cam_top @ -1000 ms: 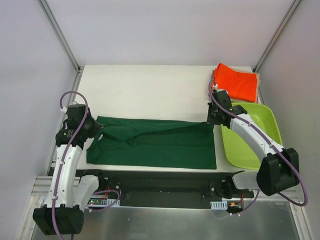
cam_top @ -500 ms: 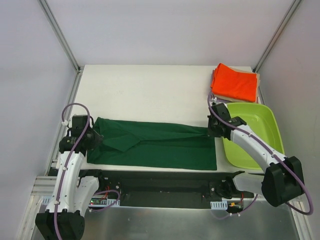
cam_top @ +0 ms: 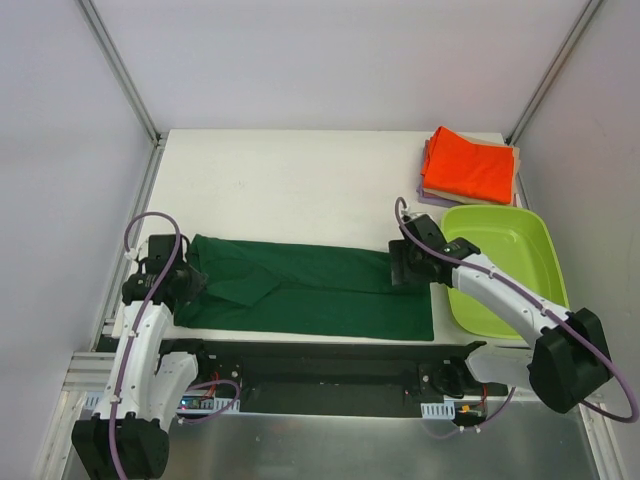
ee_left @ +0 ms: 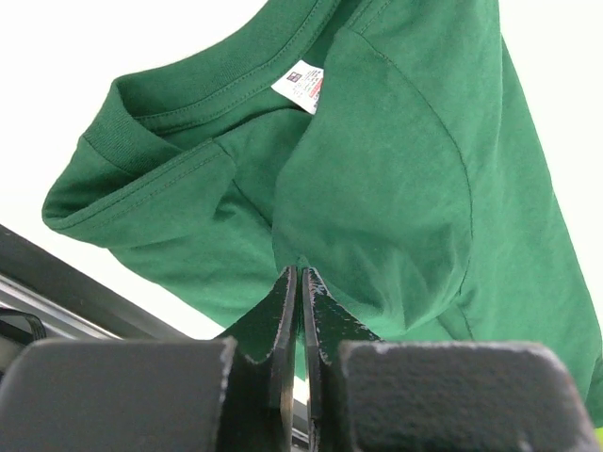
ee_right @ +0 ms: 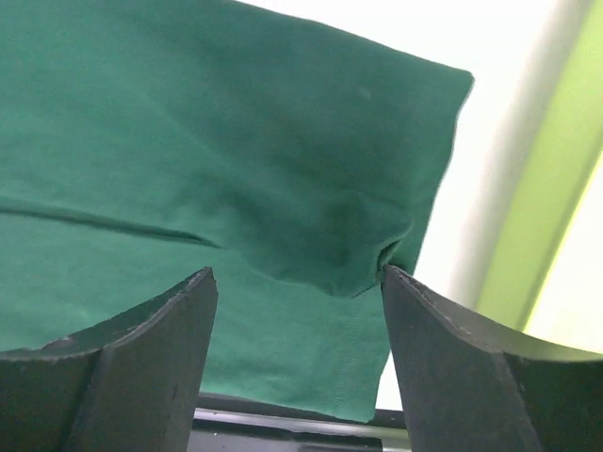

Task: Fold and stack the t-shirts
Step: Fold the other side of the tshirt into a rectangle

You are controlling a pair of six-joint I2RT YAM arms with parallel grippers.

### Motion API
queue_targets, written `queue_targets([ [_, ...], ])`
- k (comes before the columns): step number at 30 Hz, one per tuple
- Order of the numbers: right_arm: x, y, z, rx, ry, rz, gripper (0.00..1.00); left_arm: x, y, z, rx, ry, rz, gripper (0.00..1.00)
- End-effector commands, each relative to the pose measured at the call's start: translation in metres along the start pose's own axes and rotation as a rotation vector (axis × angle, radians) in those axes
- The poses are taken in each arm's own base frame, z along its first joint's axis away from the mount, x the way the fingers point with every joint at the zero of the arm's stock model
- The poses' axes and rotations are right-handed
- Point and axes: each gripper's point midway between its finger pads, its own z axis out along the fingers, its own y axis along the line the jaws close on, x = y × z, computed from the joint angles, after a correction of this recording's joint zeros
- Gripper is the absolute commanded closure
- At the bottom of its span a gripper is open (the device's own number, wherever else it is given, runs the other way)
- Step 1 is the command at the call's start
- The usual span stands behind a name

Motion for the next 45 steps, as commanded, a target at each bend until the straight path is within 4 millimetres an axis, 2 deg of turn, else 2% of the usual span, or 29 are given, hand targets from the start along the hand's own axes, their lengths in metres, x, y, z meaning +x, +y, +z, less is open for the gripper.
queue_targets([
  [1,-0.031,0.033,-0.029,-0.116,-0.099,-0.102,0.25,-0.009,-0.016,0.000,0.031,-0.008,-0.016,1.00],
  [3,-0.038,0.040,-0.035,-0.128,-0.132,-0.139,0.22,-0.013,-0.024,0.002,0.051,-0.008,-0.015,1.00],
  [8,-0.041,0.072,-0.042,-0.283,-0.139,-0.184,0.19,-0.024,-0.039,0.008,0.066,-0.016,-0.014,1.00],
  [10,-0.044,0.085,-0.047,-0.329,-0.155,-0.257,0.18,-0.027,-0.048,0.010,0.084,-0.007,-0.012,1.00],
  [13,-0.045,0.126,-0.058,-0.477,-0.233,-0.405,0.17,-0.031,-0.064,0.017,0.127,0.005,-0.009,1.00],
  [19,-0.027,0.231,-0.081,-0.763,-0.299,-0.611,0.21,-0.043,-0.090,0.037,0.125,0.054,0.006,1.00],
  [24,-0.003,0.316,-0.084,-0.954,-0.298,-0.778,0.28,-0.046,-0.101,0.062,0.078,0.113,0.032,1.00],
  [29,-0.005,0.371,-0.074,-1.020,-0.344,-0.871,0.37,-0.038,-0.104,0.082,0.054,0.195,0.063,1.00],
  [32,-0.001,0.393,-0.058,-1.015,-0.349,-0.918,0.42,-0.037,-0.100,0.088,0.029,0.201,0.067,1.00],
  [37,0.015,0.415,-0.026,-1.001,-0.298,-0.943,0.44,-0.042,-0.099,0.098,0.001,0.200,0.082,1.00],
  [41,0.011,0.420,-0.007,-0.935,-0.301,-0.932,0.44,-0.047,-0.101,0.109,-0.022,0.206,0.090,1.00],
  [45,-0.006,0.415,0.018,-0.792,-0.328,-0.905,0.45,-0.044,-0.102,0.117,-0.022,0.243,0.096,1.00],
])
